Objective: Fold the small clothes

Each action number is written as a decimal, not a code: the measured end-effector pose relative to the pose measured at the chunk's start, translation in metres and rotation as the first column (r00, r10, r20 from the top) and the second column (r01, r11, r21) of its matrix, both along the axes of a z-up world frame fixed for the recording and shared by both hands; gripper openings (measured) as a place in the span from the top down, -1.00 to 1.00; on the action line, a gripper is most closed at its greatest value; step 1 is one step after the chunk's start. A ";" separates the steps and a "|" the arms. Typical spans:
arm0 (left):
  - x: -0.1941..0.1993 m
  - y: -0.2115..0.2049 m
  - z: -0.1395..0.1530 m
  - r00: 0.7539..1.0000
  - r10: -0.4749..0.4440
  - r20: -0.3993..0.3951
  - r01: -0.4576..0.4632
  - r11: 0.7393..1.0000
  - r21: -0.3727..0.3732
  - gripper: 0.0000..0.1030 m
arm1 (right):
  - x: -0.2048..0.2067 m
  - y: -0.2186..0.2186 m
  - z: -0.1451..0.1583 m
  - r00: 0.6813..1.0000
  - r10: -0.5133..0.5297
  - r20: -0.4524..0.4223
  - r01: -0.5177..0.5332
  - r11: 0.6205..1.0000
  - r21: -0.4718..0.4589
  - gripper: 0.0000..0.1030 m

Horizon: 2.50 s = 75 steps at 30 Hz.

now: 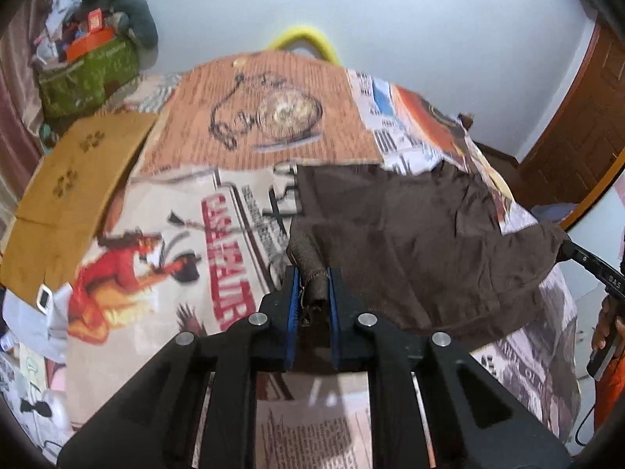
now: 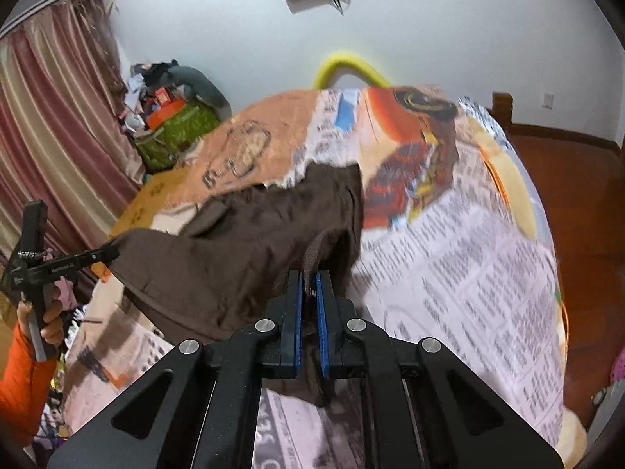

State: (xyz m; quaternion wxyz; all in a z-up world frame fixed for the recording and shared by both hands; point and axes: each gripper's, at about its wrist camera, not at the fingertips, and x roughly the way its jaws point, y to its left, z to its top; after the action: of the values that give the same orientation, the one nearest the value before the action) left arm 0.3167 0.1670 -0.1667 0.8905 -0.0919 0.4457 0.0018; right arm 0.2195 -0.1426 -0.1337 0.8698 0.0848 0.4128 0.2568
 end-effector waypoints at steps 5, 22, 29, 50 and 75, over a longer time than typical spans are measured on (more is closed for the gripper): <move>0.021 -0.005 0.018 0.998 0.001 0.059 -0.002 1.000 0.018 0.78 | 0.015 0.014 0.013 0.998 0.012 0.054 -0.012 1.000 -0.015 0.89; 0.151 0.037 -0.026 0.988 0.150 -0.026 -0.150 0.989 0.005 0.85 | 0.124 0.013 0.000 0.987 -0.143 0.068 0.146 0.989 -0.038 0.89; 0.175 0.048 -0.064 0.970 0.213 -0.118 -0.211 0.977 0.028 0.69 | 0.148 0.004 -0.033 0.979 -0.198 -0.050 0.197 0.980 -0.030 0.81; 0.134 -0.052 -0.086 0.957 -0.148 -0.249 0.170 0.983 0.069 -0.16 | 0.090 0.063 -0.049 0.993 0.101 -0.064 -0.110 0.981 -0.161 0.21; 0.139 0.025 -0.045 0.985 0.062 -0.158 -0.047 0.994 0.097 -0.23 | 0.106 0.049 -0.012 0.999 -0.018 0.045 0.026 0.983 -0.183 0.03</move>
State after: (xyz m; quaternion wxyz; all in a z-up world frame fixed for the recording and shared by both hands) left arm 0.4554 0.1924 -0.2113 0.8545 -0.0622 0.5128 0.0544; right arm 0.3253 -0.0936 -0.1457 0.8853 0.0031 0.4150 0.2100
